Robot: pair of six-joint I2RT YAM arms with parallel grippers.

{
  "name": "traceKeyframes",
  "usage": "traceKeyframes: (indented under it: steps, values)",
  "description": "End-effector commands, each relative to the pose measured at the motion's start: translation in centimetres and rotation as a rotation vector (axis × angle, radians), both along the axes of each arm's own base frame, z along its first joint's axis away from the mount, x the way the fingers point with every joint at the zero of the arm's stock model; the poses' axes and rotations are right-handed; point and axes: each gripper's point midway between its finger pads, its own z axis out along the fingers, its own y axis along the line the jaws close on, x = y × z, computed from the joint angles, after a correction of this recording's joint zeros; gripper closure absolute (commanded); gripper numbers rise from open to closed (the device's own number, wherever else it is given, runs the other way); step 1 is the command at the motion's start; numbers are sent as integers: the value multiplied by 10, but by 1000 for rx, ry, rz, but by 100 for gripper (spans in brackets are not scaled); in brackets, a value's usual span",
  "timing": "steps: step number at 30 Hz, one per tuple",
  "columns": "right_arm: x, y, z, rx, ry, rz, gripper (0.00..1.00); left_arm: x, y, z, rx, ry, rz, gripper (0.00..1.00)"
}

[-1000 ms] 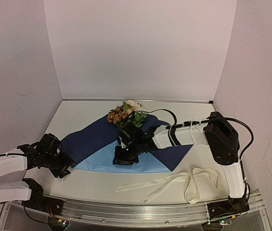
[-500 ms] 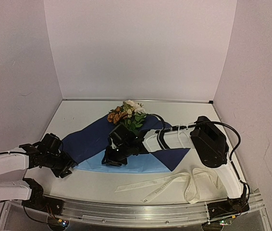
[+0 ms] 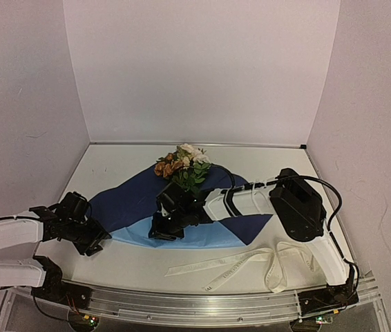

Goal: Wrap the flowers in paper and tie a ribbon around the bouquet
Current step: Pick up the one-fourth-folded wrapping paper from the center of the board.

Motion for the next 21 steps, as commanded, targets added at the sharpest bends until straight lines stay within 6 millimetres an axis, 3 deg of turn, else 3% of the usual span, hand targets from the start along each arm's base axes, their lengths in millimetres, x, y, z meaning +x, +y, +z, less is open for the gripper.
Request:
traceKeyframes:
  steps: [1,13,21]
  values:
    - [2,-1,-13,-39,-18,-9,80,13,1,3,30,-47,-17,50]
    - [1,-3,-17,-50,-10,-11,80,43,-4,23,43,-159,-30,55]
    - [2,-1,-17,-48,-6,-15,80,41,-3,12,46,-139,-18,58]
